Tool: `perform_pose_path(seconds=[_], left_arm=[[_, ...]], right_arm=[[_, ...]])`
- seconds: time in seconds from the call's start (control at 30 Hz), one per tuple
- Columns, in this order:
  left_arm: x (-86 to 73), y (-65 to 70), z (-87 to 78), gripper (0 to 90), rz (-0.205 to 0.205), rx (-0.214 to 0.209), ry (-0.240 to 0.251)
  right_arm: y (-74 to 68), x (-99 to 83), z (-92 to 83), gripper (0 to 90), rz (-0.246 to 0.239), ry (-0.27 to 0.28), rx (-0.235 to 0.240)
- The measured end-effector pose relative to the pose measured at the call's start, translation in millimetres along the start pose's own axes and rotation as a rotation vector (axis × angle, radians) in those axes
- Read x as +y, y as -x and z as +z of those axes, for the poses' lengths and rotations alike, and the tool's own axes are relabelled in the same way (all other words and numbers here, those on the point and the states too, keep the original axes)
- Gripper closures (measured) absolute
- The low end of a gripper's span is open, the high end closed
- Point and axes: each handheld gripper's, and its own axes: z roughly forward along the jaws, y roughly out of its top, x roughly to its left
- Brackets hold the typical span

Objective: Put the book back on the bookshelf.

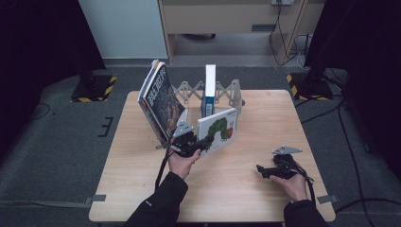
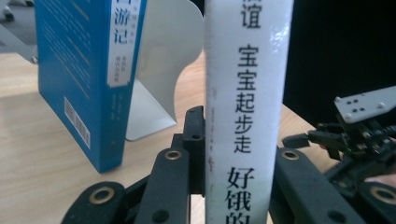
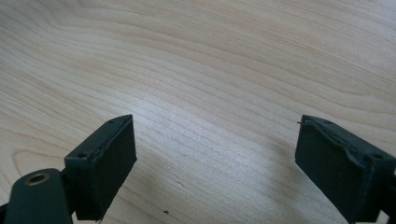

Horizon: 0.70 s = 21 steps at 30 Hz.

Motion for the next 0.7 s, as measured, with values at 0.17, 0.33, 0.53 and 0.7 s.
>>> perform_pose_path(seconds=[0.17,0.33,0.53,0.7], left_arm=[[4.3,-0.8,7.0,74.4,-0.005,0.013,0.016],[6.9,-1.6,13.1,74.4,0.008,0.045,0.025],[11.6,-4.5,20.3,74.4,0.008,0.070,0.043],[14.4,-3.7,27.6,74.3,0.021,0.089,0.052]], right_arm=[[0.3,-1.8,2.4,10.2,-0.006,-0.026,-0.012],[1.0,-2.7,3.9,10.1,-0.016,-0.041,-0.019],[1.0,-3.6,5.4,9.0,-0.032,-0.047,-0.024],[0.2,-4.5,6.0,8.2,-0.043,-0.043,-0.030]])
